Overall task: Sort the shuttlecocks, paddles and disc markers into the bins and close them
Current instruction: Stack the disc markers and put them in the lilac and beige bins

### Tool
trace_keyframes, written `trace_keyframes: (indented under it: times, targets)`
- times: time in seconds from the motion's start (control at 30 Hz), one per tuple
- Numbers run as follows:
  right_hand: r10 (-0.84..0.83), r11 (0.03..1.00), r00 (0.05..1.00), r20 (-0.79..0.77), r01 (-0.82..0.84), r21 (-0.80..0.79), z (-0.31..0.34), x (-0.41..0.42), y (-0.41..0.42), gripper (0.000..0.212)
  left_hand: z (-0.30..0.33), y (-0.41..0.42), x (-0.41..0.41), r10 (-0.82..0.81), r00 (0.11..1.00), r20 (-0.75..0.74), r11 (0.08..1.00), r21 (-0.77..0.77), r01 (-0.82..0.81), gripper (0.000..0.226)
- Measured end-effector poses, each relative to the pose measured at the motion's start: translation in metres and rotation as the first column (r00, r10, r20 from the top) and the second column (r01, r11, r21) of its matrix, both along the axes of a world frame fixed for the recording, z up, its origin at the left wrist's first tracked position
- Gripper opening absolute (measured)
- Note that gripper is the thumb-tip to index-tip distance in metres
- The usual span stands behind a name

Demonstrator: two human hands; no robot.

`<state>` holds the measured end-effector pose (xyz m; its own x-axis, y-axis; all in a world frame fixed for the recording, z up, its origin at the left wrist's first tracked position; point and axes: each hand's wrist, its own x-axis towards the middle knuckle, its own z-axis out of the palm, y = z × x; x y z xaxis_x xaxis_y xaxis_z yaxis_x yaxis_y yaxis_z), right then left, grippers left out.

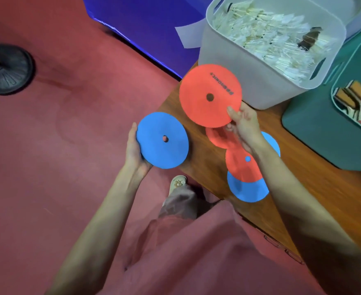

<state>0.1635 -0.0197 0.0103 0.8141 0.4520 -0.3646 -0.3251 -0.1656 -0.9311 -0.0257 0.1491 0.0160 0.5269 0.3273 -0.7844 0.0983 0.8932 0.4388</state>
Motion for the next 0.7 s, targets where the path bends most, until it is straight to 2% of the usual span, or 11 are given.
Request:
trace_keyframes:
  times: [0.07, 0.2, 0.3, 0.4, 0.6, 0.7]
  targets:
    - [0.142, 0.988, 0.988, -0.065, -0.137, 0.066, 0.005, -0.015, -0.008, 0.009, -0.002, -0.007, 0.009, -0.032, 0.999, 0.013, 0.999, 0.011, 0.032, 0.048]
    - [0.302, 0.951, 0.944, -0.130, -0.307, -0.021, -0.004, -0.038, -0.021, 0.015, 0.002, -0.021, 0.029, -0.096, 0.994, 0.050, 0.995, 0.035, 0.095, 0.050]
    - [0.286, 0.948, 0.951, -0.115, -0.298, -0.110, -0.014, -0.047, -0.028, 0.017, 0.003, -0.034, 0.041, -0.140, 0.988, 0.065, 0.990, 0.014, 0.139, 0.058]
    - [0.229, 0.959, 0.971, -0.067, -0.236, -0.154, -0.013, -0.049, -0.032, 0.022, 0.003, -0.043, 0.047, -0.184, 0.980, 0.081, 0.983, -0.012, 0.186, 0.053]
    - [0.190, 0.953, 0.981, -0.043, -0.195, -0.232, -0.022, -0.046, -0.039, 0.014, 0.004, -0.051, 0.052, -0.234, 0.967, 0.098, 0.972, -0.012, 0.236, 0.052]
    - [0.224, 0.918, 0.974, -0.024, -0.220, -0.331, -0.032, -0.043, -0.042, 0.013, 0.005, -0.050, 0.052, -0.265, 0.962, 0.068, 0.964, 0.028, 0.264, 0.048]
